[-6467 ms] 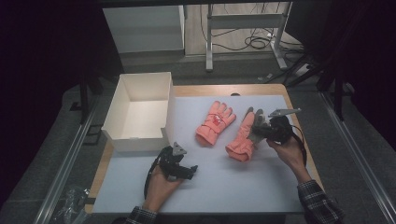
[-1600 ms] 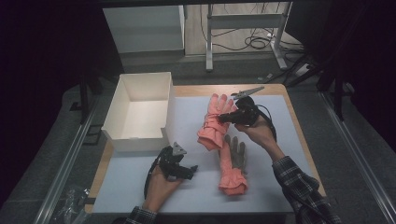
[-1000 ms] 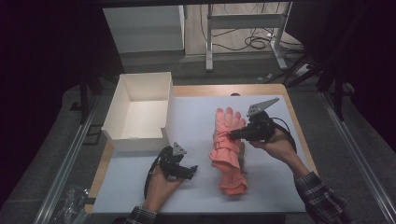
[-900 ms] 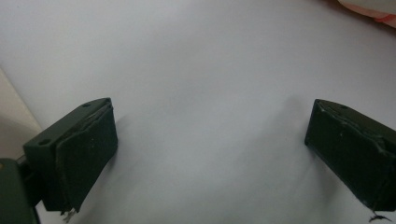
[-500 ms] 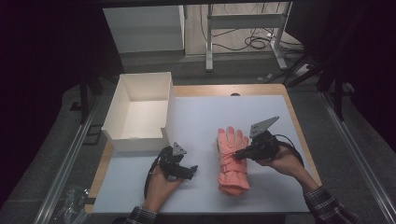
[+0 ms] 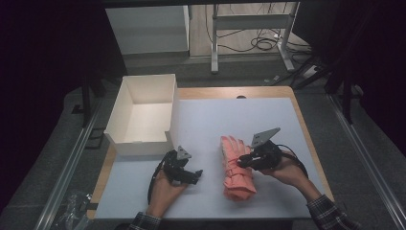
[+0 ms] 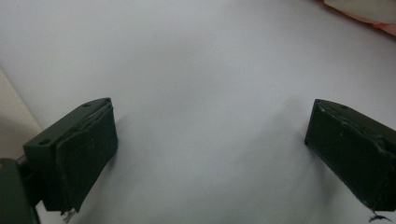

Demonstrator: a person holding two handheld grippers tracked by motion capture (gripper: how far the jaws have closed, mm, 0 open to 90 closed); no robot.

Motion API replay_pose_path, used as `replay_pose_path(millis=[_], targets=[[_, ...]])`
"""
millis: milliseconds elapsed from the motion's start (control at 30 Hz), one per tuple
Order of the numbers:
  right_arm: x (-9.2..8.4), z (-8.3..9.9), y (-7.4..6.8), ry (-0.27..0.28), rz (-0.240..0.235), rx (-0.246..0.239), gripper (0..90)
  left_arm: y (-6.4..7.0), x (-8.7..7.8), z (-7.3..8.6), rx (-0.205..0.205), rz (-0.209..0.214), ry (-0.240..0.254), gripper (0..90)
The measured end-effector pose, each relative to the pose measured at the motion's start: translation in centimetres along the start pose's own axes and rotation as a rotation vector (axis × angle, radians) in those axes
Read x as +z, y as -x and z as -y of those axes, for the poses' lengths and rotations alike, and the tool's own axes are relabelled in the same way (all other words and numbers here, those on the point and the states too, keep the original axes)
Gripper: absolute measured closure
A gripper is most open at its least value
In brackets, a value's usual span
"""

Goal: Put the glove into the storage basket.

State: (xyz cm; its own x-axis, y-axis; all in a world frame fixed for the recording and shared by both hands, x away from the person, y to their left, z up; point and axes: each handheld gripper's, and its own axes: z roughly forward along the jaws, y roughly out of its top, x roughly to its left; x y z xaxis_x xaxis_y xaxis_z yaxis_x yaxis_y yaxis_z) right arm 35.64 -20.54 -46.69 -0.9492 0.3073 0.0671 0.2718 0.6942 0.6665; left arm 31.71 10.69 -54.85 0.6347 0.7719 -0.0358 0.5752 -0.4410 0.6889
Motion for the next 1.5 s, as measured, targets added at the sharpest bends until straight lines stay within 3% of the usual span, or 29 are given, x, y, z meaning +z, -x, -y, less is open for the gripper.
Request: replay_pose_path(millis=[233, 467, 600, 967, 1200, 1500], targets=[[-1.5, 0.2, 0.1, 0.069, 0.035, 0.02, 58.6, 0.0, 0.0, 0.0, 0.001, 0.001, 0.0, 2.3], [-3.2, 1.7, 1.0, 0.115, 0.129, 0.086, 58.7, 0.0, 0.0, 0.0, 0.0, 0.0, 0.0, 2.3], [-3.4, 3.3, 1.3, 0.126, 0.146, 0.124, 63.1, 0.0, 0.0, 0.0, 0.0, 0.0, 0.0, 2.3], [-1.6, 7.6, -0.7, 0.117, 0.088, 0.181, 84.7, 0.0, 0.0, 0.0, 0.002, 0.0, -0.002, 2.3], [-0.9, 9.0, -2.5, 0.129, 0.048, 0.197, 86.1, 0.0, 0.0, 0.0, 0.002, 0.0, -0.002, 2.3], [0.4, 8.8, -4.0, 0.124, 0.012, 0.177, 86.0, 0.0, 0.0, 0.0, 0.002, 0.0, -0.002, 2.3]])
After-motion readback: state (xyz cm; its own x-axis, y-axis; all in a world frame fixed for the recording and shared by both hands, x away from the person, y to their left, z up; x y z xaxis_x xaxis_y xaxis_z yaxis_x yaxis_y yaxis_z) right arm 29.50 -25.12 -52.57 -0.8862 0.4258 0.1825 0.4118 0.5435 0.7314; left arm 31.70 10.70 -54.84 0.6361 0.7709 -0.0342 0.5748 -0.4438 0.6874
